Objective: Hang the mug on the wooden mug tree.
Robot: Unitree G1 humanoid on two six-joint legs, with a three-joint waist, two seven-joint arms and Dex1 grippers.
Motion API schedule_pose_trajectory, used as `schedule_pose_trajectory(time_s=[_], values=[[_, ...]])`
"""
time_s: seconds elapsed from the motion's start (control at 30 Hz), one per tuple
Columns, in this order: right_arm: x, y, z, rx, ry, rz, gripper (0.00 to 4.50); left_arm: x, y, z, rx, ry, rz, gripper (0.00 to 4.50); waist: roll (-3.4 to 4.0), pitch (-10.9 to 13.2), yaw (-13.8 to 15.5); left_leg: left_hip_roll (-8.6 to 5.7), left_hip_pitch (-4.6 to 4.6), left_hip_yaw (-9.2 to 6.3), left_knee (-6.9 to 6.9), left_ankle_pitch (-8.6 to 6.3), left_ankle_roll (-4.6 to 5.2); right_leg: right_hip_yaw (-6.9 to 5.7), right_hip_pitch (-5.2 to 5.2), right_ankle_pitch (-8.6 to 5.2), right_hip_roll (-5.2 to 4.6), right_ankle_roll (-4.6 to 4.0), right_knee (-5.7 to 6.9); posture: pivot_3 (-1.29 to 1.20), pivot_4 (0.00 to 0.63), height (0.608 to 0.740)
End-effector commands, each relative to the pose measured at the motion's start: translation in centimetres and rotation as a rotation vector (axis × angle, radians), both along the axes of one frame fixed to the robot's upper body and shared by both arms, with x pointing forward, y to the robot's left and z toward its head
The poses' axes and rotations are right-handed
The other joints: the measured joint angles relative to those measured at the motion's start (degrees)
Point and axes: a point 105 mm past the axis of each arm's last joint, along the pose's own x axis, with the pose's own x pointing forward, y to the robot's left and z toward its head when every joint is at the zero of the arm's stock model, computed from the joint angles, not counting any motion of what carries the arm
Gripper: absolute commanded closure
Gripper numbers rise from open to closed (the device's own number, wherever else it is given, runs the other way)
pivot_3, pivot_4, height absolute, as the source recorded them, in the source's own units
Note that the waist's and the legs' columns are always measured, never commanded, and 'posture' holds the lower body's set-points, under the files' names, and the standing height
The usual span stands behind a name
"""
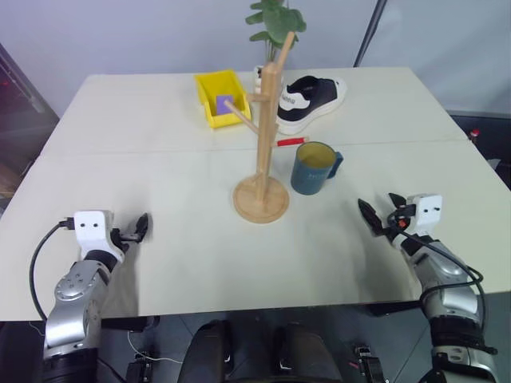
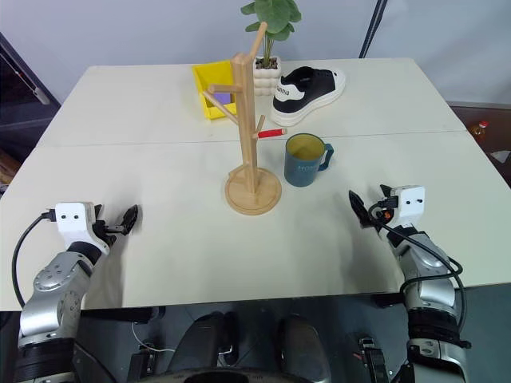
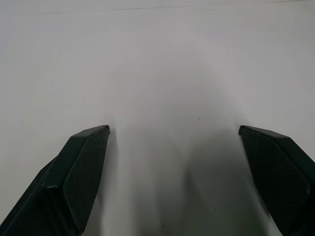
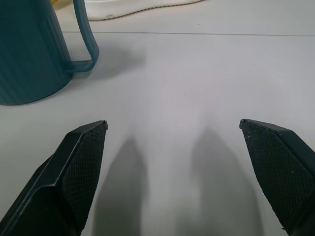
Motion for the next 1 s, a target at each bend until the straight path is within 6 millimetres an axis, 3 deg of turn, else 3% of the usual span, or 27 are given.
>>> schedule_pose_trajectory(time_s=[0.03, 0.43, 0.5, 0.73, 0.87, 1.0], values=[[0.2, 0.2, 1.3, -0.010, -0.045, 0.010, 0.03, 0.0, -0.6, 0.3, -0.001, -0.014, -0.028, 0.00, 0.00, 0.00, 0.00, 0.00, 0.00, 0.00, 0.00, 0.00, 0.00, 0.00, 0.00, 0.00, 0.00, 0.00, 0.00, 0.00, 0.150, 0.740], [0.3, 0.1, 1.4, -0.013, -0.050, 0.001, 0.03, -0.3, -2.5, 1.4, -0.021, -0.064, -0.130, 0.00, 0.00, 0.00, 0.01, -0.01, -0.03, 0.01, 0.00, 0.00, 0.00, 0.00, -0.02, 0.00, -0.01, 0.00, -0.01, 0.00, 0.150, 0.740], [0.4, 0.3, 1.6, -0.012, -0.055, 0.004, 0.03, -0.5, -3.7, 2.2, -0.038, -0.096, -0.207, 0.00, 0.01, 0.00, 0.00, -0.01, -0.05, 0.00, -0.01, 0.00, 0.00, 0.00, -0.05, 0.00, -0.01, -0.01, -0.01, 0.00, 0.150, 0.740], [1.6, 1.5, 3.4, -0.022, -0.109, 0.050, 0.03, -2.7, -11.1, 4.4, -0.054, -0.127, -0.698, 0.00, 0.14, 0.08, -0.21, -0.01, -0.09, 0.01, -0.01, 0.00, 0.00, 0.01, -0.11, -0.02, -0.02, -0.13, -0.01, 0.00, 0.150, 0.740], [2.6, 2.2, 4.3, -0.048, -0.132, 0.086, 0.03, -3.9, -13.7, 5.4, -0.058, -0.117, -0.896, 0.00, 0.23, 0.11, -0.22, -0.01, -0.10, 0.02, -0.04, 0.00, 0.01, 0.01, -0.13, -0.01, -0.01, -0.13, -0.01, 0.00, 0.150, 0.740], [4.1, 2.7, 4.7, -0.080, -0.135, 0.107, 0.03, -4.0, -15.0, 6.0, -0.045, -0.112, -0.973, 0.00, 0.24, 0.11, -0.19, -0.02, -0.10, 0.03, 0.00, 0.01, 0.01, 0.00, -0.11, 0.00, -0.01, -0.11, -0.01, 0.00, 0.150, 0.740]])
